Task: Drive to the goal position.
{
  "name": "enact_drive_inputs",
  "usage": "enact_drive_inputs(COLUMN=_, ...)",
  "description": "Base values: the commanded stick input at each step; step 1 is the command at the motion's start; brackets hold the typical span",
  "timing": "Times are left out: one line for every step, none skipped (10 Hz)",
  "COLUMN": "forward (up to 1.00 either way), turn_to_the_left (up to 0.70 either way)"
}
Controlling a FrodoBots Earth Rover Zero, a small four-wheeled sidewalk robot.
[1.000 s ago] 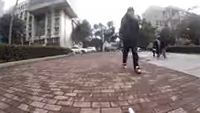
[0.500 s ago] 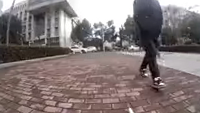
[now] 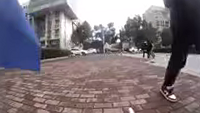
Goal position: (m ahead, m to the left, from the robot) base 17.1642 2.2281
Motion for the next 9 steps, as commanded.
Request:
enact_drive_inputs(forward=0.7, turn_to_the_left=-0.14)
enact_drive_inputs(forward=0.7, turn_to_the_left=-0.14)
enact_drive_inputs(forward=0.7, turn_to_the_left=-0.14)
enact_drive_inputs(forward=0.7, turn_to_the_left=-0.14)
enact_drive_inputs(forward=0.7, turn_to_the_left=-0.14)
enact_drive_inputs(forward=0.7, turn_to_the_left=-0.14)
enact_drive_inputs(forward=0.7, turn_to_the_left=-0.14)
enact_drive_inputs(forward=0.7, turn_to_the_left=-0.14)
enact_drive_inputs(forward=0.7, turn_to_the_left=-0.14)
